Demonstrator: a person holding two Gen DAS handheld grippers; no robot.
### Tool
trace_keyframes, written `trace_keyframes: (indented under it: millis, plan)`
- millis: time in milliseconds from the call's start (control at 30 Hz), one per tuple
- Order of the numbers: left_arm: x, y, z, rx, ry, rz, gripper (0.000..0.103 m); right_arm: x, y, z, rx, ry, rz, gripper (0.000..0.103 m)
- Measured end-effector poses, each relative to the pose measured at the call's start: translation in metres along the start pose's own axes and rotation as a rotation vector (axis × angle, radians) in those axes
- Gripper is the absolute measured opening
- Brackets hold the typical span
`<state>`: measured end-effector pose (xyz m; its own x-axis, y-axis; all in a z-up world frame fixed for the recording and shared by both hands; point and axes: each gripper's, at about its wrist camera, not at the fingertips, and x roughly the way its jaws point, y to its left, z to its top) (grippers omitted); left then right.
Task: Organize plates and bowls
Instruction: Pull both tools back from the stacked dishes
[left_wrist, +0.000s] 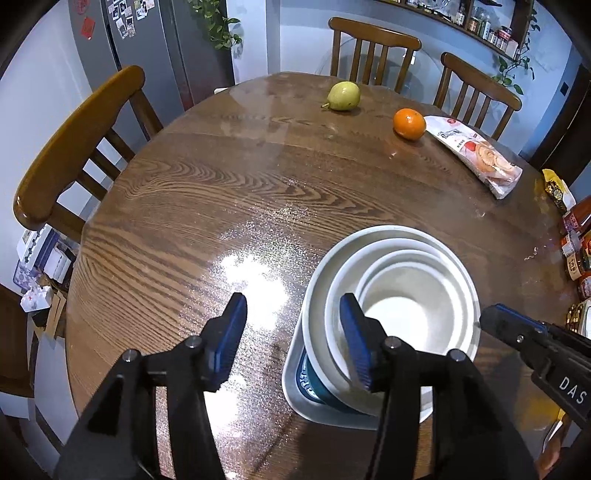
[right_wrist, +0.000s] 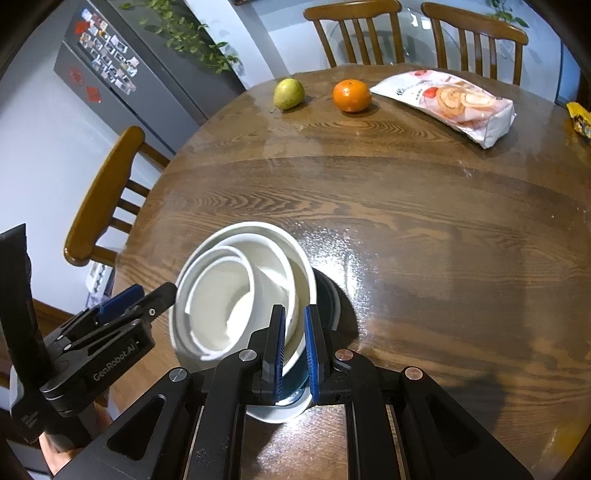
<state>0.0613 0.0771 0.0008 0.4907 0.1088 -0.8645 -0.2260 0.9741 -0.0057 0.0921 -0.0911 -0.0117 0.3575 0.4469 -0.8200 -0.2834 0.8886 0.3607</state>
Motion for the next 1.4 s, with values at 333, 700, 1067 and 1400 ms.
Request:
trace_keyframes:
  millis: [333,700,1067,1400]
  plan:
    - [-0.015,-0.001,-0.004,-0.001,-0.030,-0.015,0.058,-0.012,0.006,-0.003,-0.026,-0.026,0.006,0.018]
    - [-0.039,0.000,-0.012,0.017,-0.093,-0.003,0.080,-0.040,0.011,-0.014,-0.096,-0.087,-0.024,0.060]
    - [-0.059,0.000,-0.021,0.034,-0.125,-0.002,0.083,-0.052,0.024,-0.027,-0.221,-0.117,-0.052,0.103]
    - [-0.067,0.003,-0.032,0.019,-0.124,0.002,0.102,-0.042,0.017,-0.049,-0.254,-0.078,-0.054,0.103]
